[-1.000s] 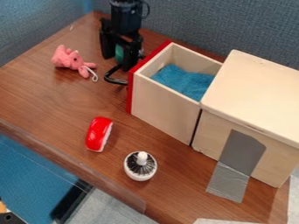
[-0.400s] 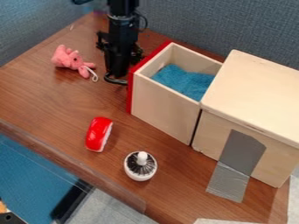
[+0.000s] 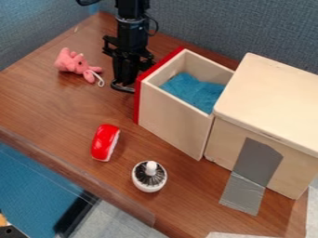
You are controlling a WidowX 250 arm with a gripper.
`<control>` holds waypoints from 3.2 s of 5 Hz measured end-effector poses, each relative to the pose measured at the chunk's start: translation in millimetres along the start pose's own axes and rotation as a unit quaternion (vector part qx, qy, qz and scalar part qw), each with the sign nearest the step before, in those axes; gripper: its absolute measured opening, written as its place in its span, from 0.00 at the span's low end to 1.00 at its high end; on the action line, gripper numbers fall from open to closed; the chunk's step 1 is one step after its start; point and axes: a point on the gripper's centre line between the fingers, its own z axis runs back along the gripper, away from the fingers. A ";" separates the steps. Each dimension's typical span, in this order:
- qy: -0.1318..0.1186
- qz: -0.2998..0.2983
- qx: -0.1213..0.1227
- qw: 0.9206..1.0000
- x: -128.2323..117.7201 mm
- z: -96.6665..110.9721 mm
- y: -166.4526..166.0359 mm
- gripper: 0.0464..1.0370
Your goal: Closed the drawer
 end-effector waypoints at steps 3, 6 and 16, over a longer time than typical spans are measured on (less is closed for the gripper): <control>-0.010 0.047 0.004 0.999 11.9 19.8 -1.0 0.08; -0.005 0.043 0.002 0.999 28.2 24.1 -6.4 0.08; 0.027 0.029 -0.089 0.995 6.6 3.0 -115.1 0.13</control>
